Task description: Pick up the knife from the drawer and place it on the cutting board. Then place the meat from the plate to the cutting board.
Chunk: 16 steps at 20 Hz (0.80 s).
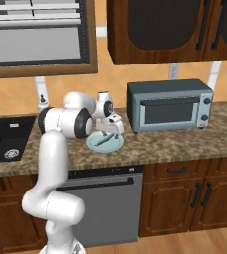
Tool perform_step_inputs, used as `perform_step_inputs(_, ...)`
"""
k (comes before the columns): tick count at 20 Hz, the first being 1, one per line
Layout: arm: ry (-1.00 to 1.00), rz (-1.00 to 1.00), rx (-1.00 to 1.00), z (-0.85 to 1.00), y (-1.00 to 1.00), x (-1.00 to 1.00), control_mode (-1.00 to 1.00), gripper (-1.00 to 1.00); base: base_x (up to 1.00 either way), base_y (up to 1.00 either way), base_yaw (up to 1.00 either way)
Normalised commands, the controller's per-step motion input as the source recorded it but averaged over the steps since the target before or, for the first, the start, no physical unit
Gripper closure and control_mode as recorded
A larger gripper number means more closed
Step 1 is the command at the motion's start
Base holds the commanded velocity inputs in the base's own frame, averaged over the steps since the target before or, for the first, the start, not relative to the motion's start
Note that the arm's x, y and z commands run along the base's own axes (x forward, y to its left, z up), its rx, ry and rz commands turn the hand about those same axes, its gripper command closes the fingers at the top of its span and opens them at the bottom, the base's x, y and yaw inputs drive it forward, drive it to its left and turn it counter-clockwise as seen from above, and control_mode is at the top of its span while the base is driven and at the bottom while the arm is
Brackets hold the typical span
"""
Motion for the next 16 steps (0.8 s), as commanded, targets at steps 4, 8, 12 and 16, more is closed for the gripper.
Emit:
perform_step_inputs(4,-0.04,0.18,0.00,-0.71,0.08,0.67,-1.00,-1.00,0.00,0.00,0.00)
perform_step_inputs(8,-0.04,0.05,0.03,-0.47,0.00,-0.10,-1.00,-1.00,0.00,0.00,0.00)
perform_step_inputs(12,0.00,0.00,0.04,-0.41,0.00,-0.62,-1.00,1.00,0.00,0.00,0.00)
perform_step_inputs(16,-0.01,0.00,0.05,-0.15,0.00,-0.72,-1.00,1.00,0.00,0.00,0.00)
